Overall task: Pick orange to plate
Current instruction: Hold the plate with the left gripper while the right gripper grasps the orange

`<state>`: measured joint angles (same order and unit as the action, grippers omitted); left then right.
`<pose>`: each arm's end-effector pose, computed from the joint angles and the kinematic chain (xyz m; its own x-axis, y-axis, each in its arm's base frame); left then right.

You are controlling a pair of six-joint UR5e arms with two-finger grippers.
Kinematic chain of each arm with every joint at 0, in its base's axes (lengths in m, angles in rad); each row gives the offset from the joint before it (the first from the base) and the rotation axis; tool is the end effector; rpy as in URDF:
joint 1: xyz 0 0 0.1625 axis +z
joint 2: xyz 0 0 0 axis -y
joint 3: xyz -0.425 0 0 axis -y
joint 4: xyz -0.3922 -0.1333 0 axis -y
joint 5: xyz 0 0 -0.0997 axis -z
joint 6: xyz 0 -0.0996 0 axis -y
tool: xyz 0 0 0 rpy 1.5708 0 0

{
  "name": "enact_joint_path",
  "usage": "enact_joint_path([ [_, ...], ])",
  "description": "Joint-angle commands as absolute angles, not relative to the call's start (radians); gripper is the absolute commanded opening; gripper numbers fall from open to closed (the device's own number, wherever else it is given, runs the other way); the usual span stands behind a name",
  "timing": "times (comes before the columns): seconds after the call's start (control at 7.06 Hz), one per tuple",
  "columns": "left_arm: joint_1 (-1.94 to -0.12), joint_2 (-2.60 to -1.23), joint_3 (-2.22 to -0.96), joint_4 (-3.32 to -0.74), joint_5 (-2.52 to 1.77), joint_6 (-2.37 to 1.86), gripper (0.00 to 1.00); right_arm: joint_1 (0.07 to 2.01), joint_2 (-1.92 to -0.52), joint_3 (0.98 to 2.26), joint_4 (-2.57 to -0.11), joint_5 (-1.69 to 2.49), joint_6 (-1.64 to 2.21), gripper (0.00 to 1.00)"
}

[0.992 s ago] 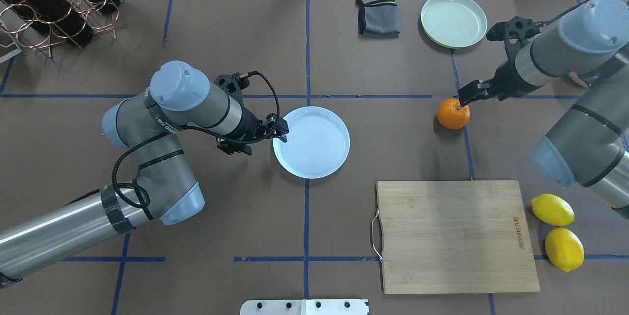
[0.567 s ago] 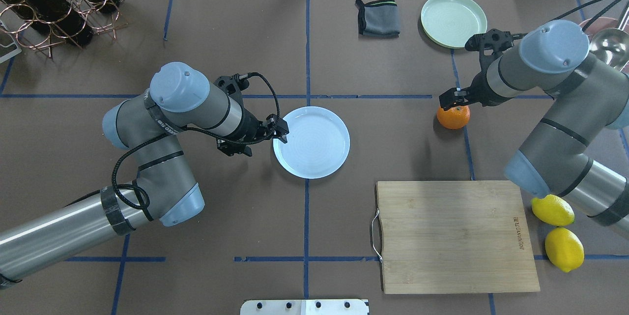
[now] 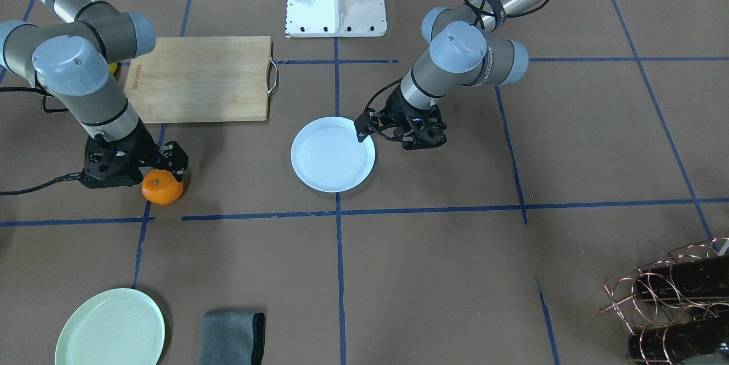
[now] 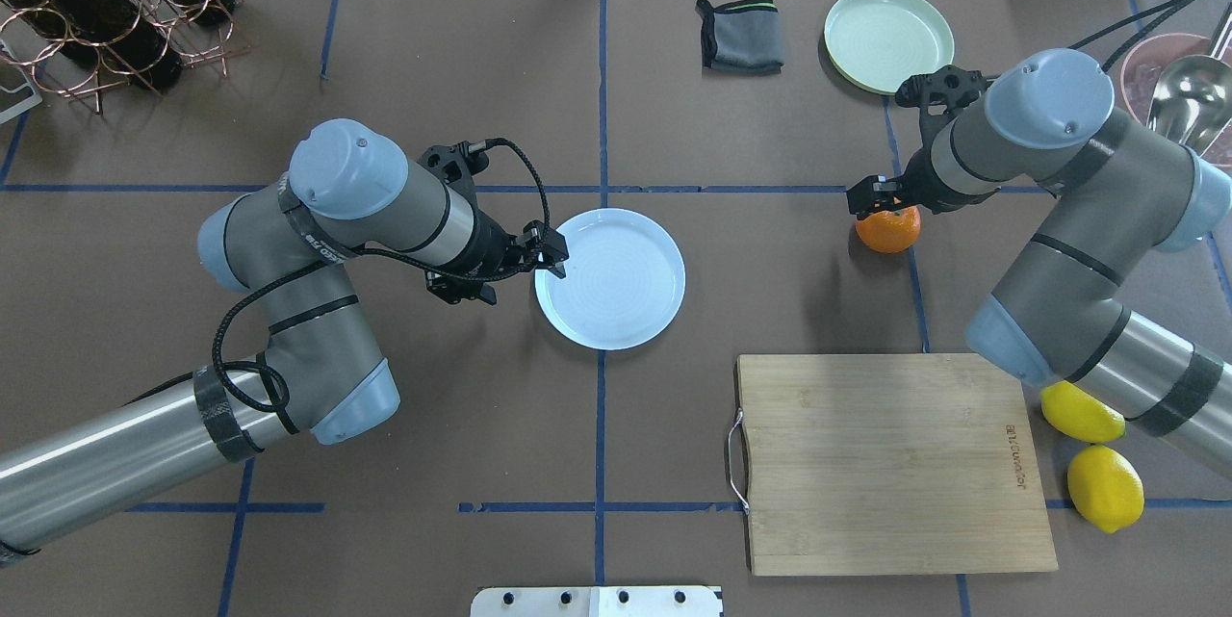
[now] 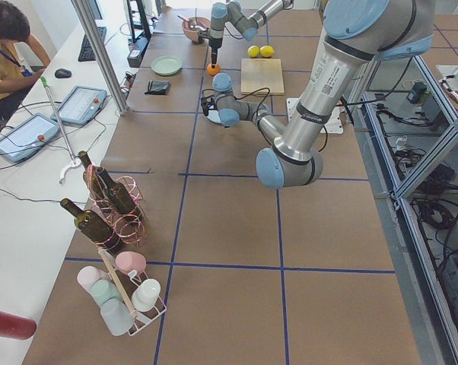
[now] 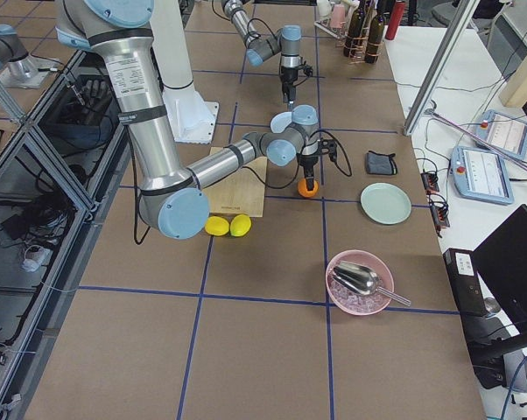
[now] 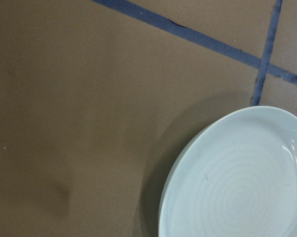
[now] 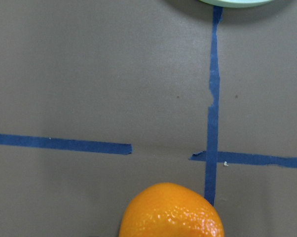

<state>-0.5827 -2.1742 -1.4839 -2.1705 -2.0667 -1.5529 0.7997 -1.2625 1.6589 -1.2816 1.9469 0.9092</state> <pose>0.5411 -0.4595 0.2677 0.3688 -0.2242 -0.9020 0.1205 0.9738 -0.1928 -0.3673 -0.5167 0.4246 0.7359 -0.0627 0.6742 -0.0670 0.9841 0.1647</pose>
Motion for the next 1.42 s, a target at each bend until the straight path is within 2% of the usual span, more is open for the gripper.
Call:
enact_joint_path([
  [0.0, -0.581, -2.171, -1.485, -2.171, -2.063, -1.552, 1.0, 0.792, -1.259, 1.617, -1.228, 1.947, 0.91, 1.0],
  [0.14, -0.581, -2.171, -1.486, -2.171, -2.065, -1.552, 1.0, 0.79, -1.265, 1.571, -1.159, 1.948, 0.911, 1.0],
  [0.42, -0.583, -2.155, -1.509, -2.171, -2.065, -1.552, 1.0, 0.79, -1.265, 1.556, -1.115, 1.948, 0.913, 1.0],
  [0.57, -0.583, -2.146, -1.512, -2.171, -2.063, -1.552, 1.0, 0.787, -1.264, 1.554, -1.115, 1.947, 0.913, 0.97],
  [0.71, -0.583, -2.145, -1.516, -2.171, -2.065, -1.552, 1.0, 0.787, -1.267, 1.554, -1.114, 1.947, 0.914, 0.85],
  [0.85, -0.583, -2.143, -1.52, -2.171, -2.065, -1.552, 1.0, 0.79, -1.267, 1.56, -1.114, 1.947, 0.914, 0.66],
  [0.99, -0.583, -2.141, -1.526, -2.171, -2.063, -1.552, 1.0, 0.793, -1.269, 1.581, -1.115, 1.954, 0.914, 0.18],
  [1.13, -0.584, -2.141, -1.541, -2.169, -2.065, -1.552, 1.0, 0.793, -1.266, 1.633, -1.132, 1.957, 0.949, 0.0],
  [1.28, -0.586, -2.128, -1.558, -2.169, -2.065, -1.554, 1.0, 0.775, -1.234, 1.678, -1.161, 1.959, 1.063, 0.0],
])
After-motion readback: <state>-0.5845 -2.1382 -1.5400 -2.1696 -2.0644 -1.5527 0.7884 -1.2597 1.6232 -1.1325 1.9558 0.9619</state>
